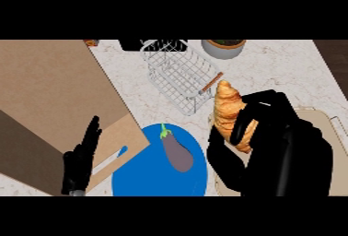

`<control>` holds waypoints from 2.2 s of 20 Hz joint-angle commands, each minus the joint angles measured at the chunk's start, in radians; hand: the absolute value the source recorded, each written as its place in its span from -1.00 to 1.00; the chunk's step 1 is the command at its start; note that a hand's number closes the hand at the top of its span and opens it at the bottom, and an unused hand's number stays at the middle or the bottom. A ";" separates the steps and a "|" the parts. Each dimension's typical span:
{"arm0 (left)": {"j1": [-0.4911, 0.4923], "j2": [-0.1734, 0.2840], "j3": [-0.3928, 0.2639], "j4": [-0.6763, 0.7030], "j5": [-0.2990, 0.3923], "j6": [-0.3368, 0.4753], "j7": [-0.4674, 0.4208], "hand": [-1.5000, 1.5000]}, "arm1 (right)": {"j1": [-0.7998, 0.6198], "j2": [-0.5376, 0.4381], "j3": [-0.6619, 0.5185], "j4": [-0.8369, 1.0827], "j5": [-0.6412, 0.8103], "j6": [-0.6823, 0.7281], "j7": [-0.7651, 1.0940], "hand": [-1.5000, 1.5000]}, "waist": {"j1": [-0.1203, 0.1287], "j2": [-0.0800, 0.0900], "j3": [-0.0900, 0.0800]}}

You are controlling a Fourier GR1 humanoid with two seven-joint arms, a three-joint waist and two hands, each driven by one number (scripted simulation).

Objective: Pick the croissant from the tray and place it in the tiered basket

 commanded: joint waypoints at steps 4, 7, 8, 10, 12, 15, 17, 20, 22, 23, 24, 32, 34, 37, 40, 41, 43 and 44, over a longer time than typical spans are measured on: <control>-0.022 0.011 0.017 0.037 0.011 -0.012 0.053 0.00 | -0.228 0.013 -0.154 0.123 -0.074 0.125 0.249 1.00 | 0.016 0.009 -0.005; -0.029 0.009 0.005 0.047 0.002 -0.020 0.040 0.00 | -0.306 0.013 -0.209 0.230 -0.117 0.101 0.249 1.00 | 0.021 0.012 -0.004; -0.007 -0.010 -0.008 0.042 -0.014 0.004 0.029 0.00 | -0.330 0.013 -0.240 0.267 -0.131 0.078 0.247 1.00 | 0.025 0.013 -0.003; -0.002 -0.011 0.006 0.065 0.009 -0.019 -0.009 0.00 | -0.386 0.013 -0.285 0.364 -0.167 0.032 0.222 1.00 | 0.034 0.018 -0.003; -0.036 0.010 0.043 0.079 0.029 -0.033 0.004 0.00 | -0.448 0.013 -0.337 0.410 -0.223 0.078 0.188 1.00 | 0.021 0.016 -0.003; -0.005 0.006 0.015 0.058 -0.004 -0.017 0.005 0.00 | -0.516 0.013 -0.378 0.550 -0.233 0.025 0.146 1.00 | 0.025 0.016 -0.002; -0.018 0.005 0.004 0.027 -0.008 -0.019 0.039 0.00 | -0.508 0.013 -0.379 0.663 -0.255 -0.046 0.113 1.00 | 0.032 0.019 -0.001; -0.033 -0.047 -0.028 0.052 -0.044 0.026 0.038 0.00 | -0.547 0.013 -0.355 0.757 -0.268 -0.112 0.116 1.00 | 0.025 0.018 -0.001; -0.037 -0.007 0.004 0.029 -0.004 -0.021 0.067 0.00 | -0.536 0.013 -0.406 0.821 -0.267 -0.130 0.080 1.00 | 0.023 0.019 -0.001; -0.021 -0.029 0.004 0.084 -0.015 -0.010 -0.018 0.00 | -0.567 0.013 -0.357 0.855 -0.273 -0.135 0.122 1.00 | 0.027 0.019 -0.002; -0.043 -0.003 0.036 0.066 0.007 -0.023 0.027 0.00 | -0.568 0.013 -0.394 0.868 -0.273 -0.150 0.103 1.00 | 0.022 0.018 -0.001; -0.012 0.004 0.031 0.064 0.015 -0.056 -0.011 0.00 | -0.563 0.013 -0.467 1.013 -0.354 -0.403 0.026 1.00 | 0.039 0.023 -0.001; -0.044 0.002 0.027 0.040 0.005 -0.035 0.055 0.00 | -0.495 0.013 -0.521 0.979 -0.422 -0.505 -0.024 -1.00 | 0.039 0.026 0.002; -0.022 -0.014 0.009 0.064 -0.013 -0.032 0.000 0.00 | -0.551 0.013 -0.576 1.023 -0.474 -0.602 -0.070 -1.00 | 0.050 0.030 0.000; -0.013 -0.027 -0.004 0.054 -0.028 -0.015 0.006 0.00 | -0.486 0.013 -0.540 1.032 -0.524 -0.768 -0.134 -1.00 | 0.051 0.027 0.001; -0.063 -0.020 0.028 0.081 -0.003 -0.028 0.033 0.00 | -0.506 0.013 -0.518 1.002 -0.536 -0.794 -0.120 -1.00 | 0.038 0.024 0.000; -0.030 -0.034 0.013 0.072 -0.020 -0.008 0.012 0.00 | -0.535 0.013 -0.546 1.033 -0.569 -0.869 -0.169 -1.00 | 0.044 0.024 0.000; -0.038 -0.016 0.009 0.061 -0.020 -0.028 0.031 0.00 | -0.540 0.013 -0.537 1.034 -0.562 -0.936 -0.167 -1.00 | 0.048 0.024 0.000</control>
